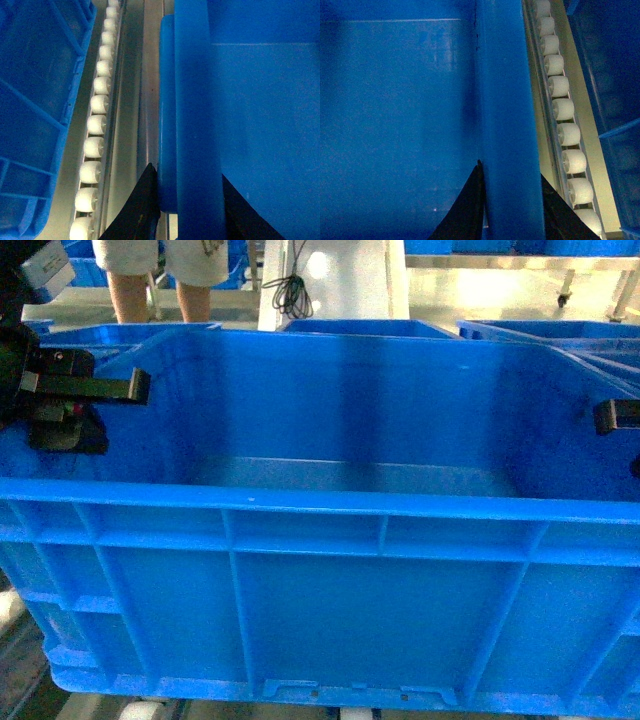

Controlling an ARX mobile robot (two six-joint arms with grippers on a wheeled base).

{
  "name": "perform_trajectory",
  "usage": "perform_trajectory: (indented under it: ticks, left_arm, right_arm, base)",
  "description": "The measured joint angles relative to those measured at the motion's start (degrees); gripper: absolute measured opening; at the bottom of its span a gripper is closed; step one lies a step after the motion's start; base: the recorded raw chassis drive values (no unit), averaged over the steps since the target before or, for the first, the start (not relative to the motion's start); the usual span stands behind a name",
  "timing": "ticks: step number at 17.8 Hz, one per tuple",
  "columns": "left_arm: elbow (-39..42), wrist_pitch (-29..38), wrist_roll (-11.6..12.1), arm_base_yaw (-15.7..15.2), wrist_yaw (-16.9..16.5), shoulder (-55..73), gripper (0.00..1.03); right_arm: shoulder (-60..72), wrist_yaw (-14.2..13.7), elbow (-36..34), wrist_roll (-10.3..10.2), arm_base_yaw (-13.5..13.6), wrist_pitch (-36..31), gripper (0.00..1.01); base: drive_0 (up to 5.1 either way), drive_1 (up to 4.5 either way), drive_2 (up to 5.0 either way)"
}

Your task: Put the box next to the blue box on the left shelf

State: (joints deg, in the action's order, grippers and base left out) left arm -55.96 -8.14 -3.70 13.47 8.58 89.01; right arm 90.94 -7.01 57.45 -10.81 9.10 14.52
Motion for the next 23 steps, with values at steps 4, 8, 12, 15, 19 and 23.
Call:
perform_trajectory:
  ticks: [4,8,12,15,19,23]
  left_arm:
    - [3.0,-0.2,-1.8,0.0,-4.3,0.7,0.6]
    - [3.8,2.4,-2.8,0.2,-4.8,0.6,0.72]
    - [4.0,4.4,-3.7,0.2,-5.2,0.6,0.81]
    - [4.0,6.3,-4.3,0.3,-5.4,0.6,0.87]
    - [4.0,8.1,-5.0,0.5,-5.9,0.6,0.94]
    - [3.3,17.3,-5.2,1.6,-5.6,-2.1,0.98]
  right_arm:
    - [1.7,0.3,-0.7,0.3,2.0,0.0,0.65]
    - [1.7,0.7,-0.8,0.4,2.3,-0.3,0.77]
    - [1.7,0.5,-0.9,0.4,2.5,-1.7,0.87]
    - [1.6,0.1,-0.9,0.4,2.6,-2.6,0.92]
    - [1.2,-0.7,-0.9,0.7,2.8,-4.4,1.0]
    - [-1.9,-6.2,-1.0,4.5,2.8,-14.8,0.98]
  base:
    - [0.0,0.0,0.0]
    - [0.0,0.0,0.0]
    - [0.0,0.0,0.0]
    - [0.0,0.0,0.0]
    - [0.0,0.0,0.0]
    - [0.0,0.0,0.0]
